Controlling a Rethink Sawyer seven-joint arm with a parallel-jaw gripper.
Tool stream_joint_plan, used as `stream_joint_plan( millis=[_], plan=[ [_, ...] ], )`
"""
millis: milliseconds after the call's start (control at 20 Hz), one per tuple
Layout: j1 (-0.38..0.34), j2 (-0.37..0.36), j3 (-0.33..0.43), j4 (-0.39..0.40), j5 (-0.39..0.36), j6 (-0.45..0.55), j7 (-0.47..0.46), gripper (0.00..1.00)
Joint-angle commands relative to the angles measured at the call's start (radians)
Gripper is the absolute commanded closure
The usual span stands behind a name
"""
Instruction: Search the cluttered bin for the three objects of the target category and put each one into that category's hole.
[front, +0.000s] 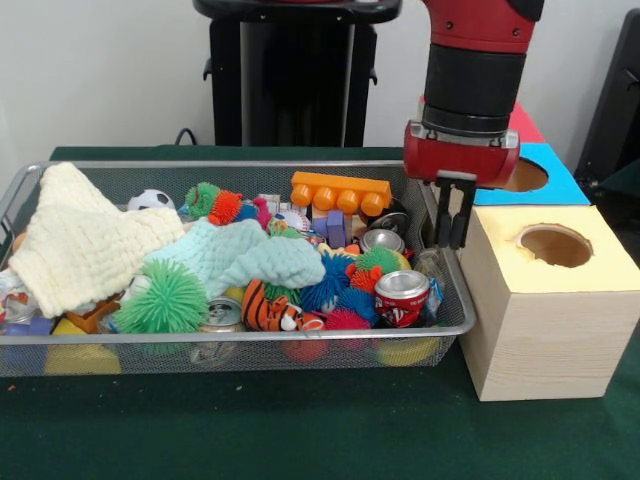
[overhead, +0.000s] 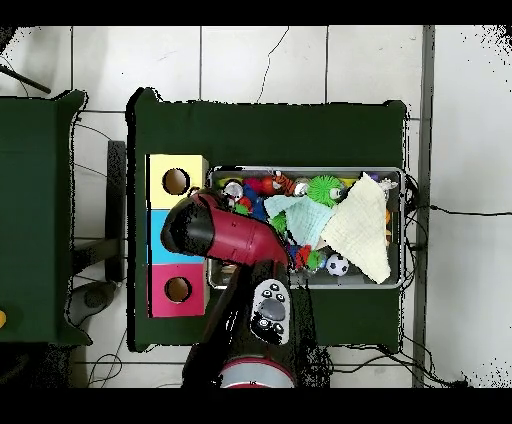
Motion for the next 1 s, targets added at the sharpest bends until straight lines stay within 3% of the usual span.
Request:
stream_joint_plan(
  millis=[50,450,500,800,1000],
  plan=[
    [-0.054,0.009,0.085,0.081,-0.003,-0.047,0.194,1.0],
    [-0.091,0.01,0.121,0.1,-0.017,-0.079,0.18,1.0],
    [-0.094,0.01,0.123,0.102,-0.022,-0.067,0.172,0.0],
    [-0.115,0.005,0.146,0.122,-0.039,-0.103,0.169,0.0],
    [-0.081,0.023,0.105,0.097,-0.026,-0.094,0.184,0.0]
  ],
)
